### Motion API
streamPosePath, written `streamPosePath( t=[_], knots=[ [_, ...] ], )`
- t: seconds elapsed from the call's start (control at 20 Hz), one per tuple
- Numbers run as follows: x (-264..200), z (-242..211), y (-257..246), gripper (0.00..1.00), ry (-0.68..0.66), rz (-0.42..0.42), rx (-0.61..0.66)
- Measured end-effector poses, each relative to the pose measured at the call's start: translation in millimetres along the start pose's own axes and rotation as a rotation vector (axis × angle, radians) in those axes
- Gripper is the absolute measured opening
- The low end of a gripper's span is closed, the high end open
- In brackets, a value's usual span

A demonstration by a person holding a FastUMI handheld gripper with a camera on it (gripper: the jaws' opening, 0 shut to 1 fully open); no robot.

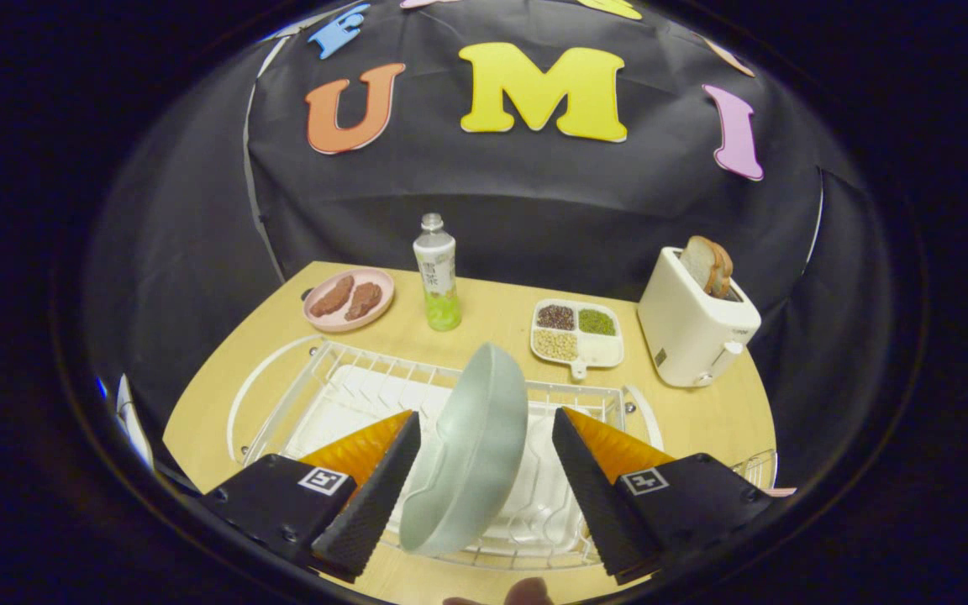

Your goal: Take the plate from the dish rack, then take the spoon from the basket and place it into the plate.

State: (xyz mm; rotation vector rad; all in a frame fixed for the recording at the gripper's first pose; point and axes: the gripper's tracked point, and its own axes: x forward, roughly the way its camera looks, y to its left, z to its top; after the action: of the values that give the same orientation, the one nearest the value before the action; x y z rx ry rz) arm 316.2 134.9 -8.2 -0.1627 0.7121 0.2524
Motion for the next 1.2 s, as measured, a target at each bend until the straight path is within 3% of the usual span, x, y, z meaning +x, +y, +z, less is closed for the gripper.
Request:
streamPosePath(
  t=[0.15,0.4,0.5,0.55,1.0,1.2],
  knots=[
    [15,-7,6,0.95,0.064,0.000,0.027],
    [26,-29,14,0.77,0.179,-0.057,0.079],
    [28,-33,15,0.64,0.210,-0.116,0.075],
    [27,-33,15,0.50,0.220,-0.148,0.072],
    [-1,-2,9,0.39,0.162,-0.368,-0.065],
    [-32,4,4,0.38,0.068,-0.341,-0.034]
  ],
)
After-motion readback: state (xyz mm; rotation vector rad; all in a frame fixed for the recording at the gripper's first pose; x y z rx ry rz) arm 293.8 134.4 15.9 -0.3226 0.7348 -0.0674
